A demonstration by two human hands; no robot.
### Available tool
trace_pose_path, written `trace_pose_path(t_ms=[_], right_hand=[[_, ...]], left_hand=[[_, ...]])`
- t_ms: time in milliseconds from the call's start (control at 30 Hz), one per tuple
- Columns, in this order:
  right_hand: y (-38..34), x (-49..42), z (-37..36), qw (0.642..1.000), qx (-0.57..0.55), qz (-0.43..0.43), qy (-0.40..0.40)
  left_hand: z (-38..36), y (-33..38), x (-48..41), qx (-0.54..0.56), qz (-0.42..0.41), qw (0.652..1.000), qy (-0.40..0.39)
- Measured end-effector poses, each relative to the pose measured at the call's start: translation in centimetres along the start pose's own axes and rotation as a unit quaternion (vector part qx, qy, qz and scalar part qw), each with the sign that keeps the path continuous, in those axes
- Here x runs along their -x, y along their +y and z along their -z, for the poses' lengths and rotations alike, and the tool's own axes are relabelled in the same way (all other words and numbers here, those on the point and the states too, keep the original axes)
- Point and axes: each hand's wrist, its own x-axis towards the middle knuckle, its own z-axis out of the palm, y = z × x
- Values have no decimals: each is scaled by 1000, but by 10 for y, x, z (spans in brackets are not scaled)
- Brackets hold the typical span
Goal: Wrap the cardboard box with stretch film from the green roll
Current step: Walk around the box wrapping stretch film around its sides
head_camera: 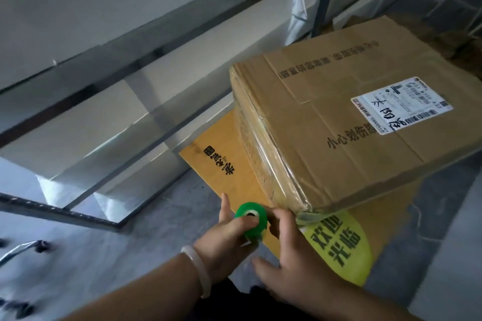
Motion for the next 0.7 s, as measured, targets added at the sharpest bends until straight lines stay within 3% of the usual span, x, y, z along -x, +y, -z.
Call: trace_pose_path(t_ms=[267,433,533,700], right_hand=[[15,27,-8,988,124,44,84],[22,39,-12,984,92,69,138],[26,52,-14,991,24,24,132],[35,72,-15,989,50,2,139]], left_hand=[[-14,-24,11,24,0,999,-26],[-25,-35,21,5,-11,1000,-23],[-31,-40,30,-1,-7,999,-33],[-34,-61,42,7,-12,999,-35]])
